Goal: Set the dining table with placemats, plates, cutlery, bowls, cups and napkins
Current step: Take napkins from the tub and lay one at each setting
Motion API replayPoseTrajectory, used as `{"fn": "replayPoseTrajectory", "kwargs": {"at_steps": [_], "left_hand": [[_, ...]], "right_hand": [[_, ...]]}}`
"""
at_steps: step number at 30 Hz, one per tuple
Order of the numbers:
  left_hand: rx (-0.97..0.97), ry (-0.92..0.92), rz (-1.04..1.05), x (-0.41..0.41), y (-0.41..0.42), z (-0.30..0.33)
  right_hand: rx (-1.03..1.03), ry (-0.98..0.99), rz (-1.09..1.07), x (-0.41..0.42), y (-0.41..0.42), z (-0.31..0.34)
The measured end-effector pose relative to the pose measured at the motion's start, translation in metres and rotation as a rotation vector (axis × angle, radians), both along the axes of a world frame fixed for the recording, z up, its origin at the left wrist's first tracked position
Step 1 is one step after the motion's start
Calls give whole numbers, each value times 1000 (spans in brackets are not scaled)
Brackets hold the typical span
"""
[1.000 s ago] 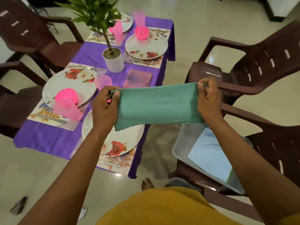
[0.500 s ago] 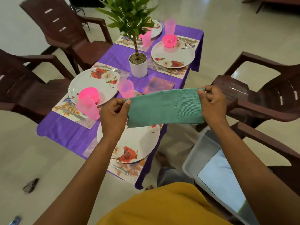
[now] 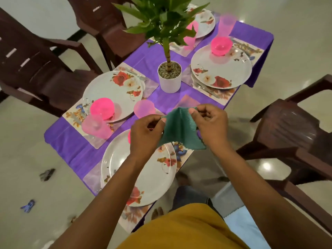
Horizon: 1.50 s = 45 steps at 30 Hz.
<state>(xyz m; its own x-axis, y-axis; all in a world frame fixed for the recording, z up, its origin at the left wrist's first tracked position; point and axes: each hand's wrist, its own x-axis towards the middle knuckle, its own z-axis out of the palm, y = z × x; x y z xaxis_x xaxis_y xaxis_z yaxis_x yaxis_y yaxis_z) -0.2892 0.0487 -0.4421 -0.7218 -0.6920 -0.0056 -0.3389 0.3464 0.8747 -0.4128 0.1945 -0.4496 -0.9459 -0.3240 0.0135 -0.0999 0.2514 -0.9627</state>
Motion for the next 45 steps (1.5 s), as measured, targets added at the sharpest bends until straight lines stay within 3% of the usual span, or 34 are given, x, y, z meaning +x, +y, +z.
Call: {"fn": "replayPoseTrajectory", "kwargs": {"at_steps": [6,15,30,38,45], "left_hand": [[38,8,80,-31,3,7],[55,95,174,-43,7,15],[245,229,-10,-32,28,16],[8,190,-39,-57,30,9],[-269,68,-116,-104,25,0]], "right_hand": [[-2,-43,183,-14,-29,-1],[-26,-26,263,-15,-38,10],[109,164,273,-10,-8,23],[156,190,244,-53,0,20],[141,156,496,-124,7,20]]}}
